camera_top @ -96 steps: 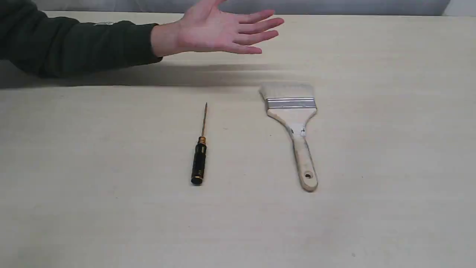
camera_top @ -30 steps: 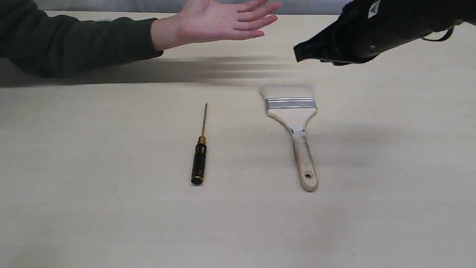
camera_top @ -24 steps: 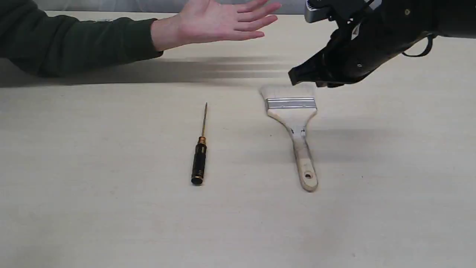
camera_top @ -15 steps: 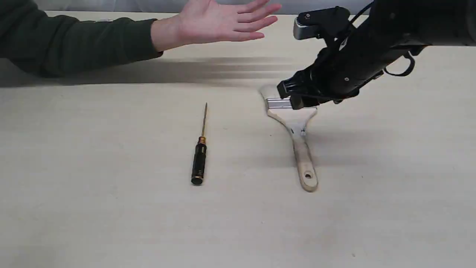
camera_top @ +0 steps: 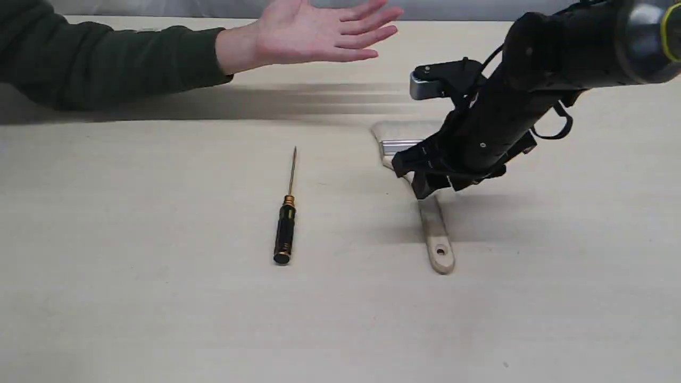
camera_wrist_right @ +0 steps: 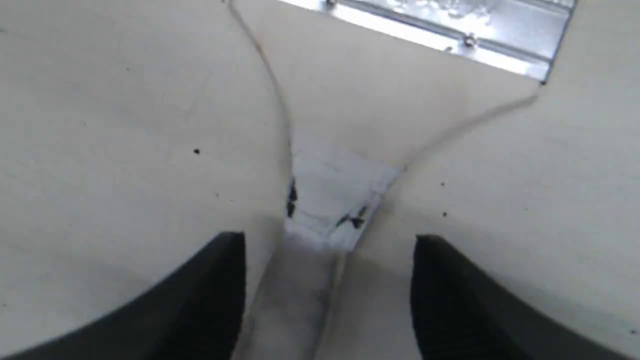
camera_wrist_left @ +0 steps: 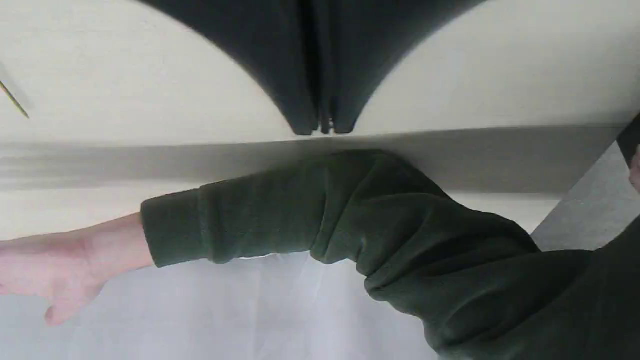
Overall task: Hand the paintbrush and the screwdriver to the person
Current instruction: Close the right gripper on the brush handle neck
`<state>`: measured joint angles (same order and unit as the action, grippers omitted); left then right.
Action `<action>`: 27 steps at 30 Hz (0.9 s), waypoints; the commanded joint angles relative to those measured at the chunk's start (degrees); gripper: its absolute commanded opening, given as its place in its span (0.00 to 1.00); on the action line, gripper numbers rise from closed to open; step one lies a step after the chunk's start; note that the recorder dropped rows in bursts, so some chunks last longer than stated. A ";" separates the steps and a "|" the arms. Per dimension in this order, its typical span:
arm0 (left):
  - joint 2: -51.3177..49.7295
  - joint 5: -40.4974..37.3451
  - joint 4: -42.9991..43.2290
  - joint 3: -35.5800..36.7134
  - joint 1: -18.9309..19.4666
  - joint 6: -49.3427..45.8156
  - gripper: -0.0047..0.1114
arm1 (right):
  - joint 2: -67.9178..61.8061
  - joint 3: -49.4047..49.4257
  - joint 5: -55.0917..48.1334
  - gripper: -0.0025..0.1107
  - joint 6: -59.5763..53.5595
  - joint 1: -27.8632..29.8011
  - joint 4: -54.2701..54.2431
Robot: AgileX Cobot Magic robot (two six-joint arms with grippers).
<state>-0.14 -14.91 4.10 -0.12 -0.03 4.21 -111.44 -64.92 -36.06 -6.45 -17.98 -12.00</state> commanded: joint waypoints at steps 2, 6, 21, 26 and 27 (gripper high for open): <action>0.14 0.59 -0.03 0.12 -0.37 0.12 0.04 | -0.85 -0.36 0.46 0.49 0.25 -0.11 -0.42; 0.14 0.59 -0.03 0.12 -0.37 0.12 0.04 | -0.99 -0.36 2.48 0.49 0.25 -0.11 -1.26; 0.14 0.59 -0.03 0.12 -0.37 0.12 0.04 | -7.58 -5.77 -2.36 0.45 3.20 -0.11 -0.59; 0.14 0.59 -0.03 0.12 -0.37 0.12 0.04 | -9.07 -7.02 -3.19 0.34 6.45 -0.11 3.86; 0.14 0.60 -0.15 0.12 -0.37 0.12 0.04 | -9.22 -7.02 -3.19 0.30 6.80 -0.11 4.40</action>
<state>-0.14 -14.91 4.10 -0.12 -0.03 4.21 -118.87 -72.31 -39.17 -0.40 -17.98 -9.82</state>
